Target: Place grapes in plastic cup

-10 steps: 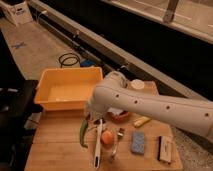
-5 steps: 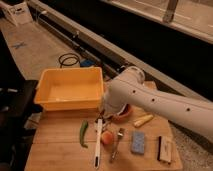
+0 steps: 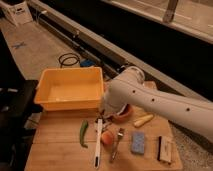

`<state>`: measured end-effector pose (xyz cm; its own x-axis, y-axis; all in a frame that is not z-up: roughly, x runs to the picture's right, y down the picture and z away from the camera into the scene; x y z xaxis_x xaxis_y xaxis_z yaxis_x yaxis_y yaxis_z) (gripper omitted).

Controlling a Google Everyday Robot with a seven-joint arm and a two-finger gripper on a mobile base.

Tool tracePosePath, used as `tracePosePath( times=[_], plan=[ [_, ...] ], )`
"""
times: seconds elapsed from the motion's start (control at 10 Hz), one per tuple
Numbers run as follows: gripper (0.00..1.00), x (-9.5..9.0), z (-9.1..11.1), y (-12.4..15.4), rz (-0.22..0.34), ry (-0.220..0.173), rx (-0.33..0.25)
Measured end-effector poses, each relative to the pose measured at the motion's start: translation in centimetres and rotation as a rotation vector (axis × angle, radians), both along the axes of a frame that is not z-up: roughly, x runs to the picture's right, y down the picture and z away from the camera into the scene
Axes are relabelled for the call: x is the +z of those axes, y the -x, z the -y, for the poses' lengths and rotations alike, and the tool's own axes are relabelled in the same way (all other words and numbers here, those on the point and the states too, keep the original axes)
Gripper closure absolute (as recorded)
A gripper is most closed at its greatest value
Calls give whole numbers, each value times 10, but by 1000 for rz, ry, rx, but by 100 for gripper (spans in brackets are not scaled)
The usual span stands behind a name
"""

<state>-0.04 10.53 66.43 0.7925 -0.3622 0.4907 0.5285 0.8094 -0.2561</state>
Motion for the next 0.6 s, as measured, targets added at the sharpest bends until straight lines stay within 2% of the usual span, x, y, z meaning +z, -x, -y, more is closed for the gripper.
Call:
tracePosePath(
  times=[0.2,0.6],
  plan=[
    [100,3,13,-12,-47,-14,13],
    [100,17,59,-91,-176,-35,70]
  ],
)
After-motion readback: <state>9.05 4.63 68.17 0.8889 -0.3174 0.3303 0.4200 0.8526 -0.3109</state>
